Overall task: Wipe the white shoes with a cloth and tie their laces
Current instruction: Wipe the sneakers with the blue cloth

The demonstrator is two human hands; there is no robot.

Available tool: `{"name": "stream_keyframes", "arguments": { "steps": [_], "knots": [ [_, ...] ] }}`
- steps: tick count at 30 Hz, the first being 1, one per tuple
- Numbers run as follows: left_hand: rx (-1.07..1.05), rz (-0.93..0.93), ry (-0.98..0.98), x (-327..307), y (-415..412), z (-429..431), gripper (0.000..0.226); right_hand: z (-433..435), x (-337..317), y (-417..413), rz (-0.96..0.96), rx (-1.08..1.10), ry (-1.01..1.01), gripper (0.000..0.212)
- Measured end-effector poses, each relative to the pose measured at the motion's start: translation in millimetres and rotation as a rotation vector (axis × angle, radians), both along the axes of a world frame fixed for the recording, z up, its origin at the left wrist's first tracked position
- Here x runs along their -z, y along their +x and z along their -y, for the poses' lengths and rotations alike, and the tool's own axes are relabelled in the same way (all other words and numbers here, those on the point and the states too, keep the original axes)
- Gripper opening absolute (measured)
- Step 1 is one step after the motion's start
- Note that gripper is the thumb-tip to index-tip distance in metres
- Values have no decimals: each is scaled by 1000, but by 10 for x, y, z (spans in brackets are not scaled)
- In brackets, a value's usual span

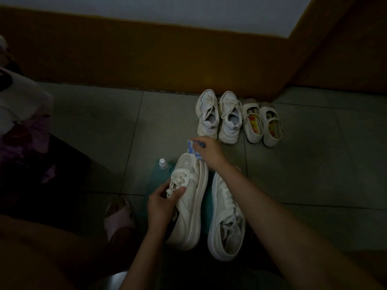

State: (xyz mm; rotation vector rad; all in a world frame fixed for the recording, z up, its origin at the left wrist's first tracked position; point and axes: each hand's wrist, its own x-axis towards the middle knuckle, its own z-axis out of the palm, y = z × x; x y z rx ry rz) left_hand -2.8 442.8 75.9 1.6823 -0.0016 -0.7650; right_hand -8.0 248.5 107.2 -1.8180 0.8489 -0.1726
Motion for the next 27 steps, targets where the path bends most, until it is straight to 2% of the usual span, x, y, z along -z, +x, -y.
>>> {"name": "stream_keyframes", "arguments": {
  "steps": [6,11,14,19,27],
  "knots": [
    [-44,-5,-60,4,-26,13,34,-135,106,-148,63,19,-11,24],
    [-65,1,-55,7,-31,31,32,-310,143,-311,132,132,20,24],
    [-77,-9,-71,10,-14,22,30,-469,170,-389,166,212,-41,25],
    [-79,-14,-93,-8,-26,30,28,-691,220,-510,112,301,-168,25],
    [-98,-16,-99,14,-34,38,30,-975,219,-699,123,358,-172,28]
  ]
}}
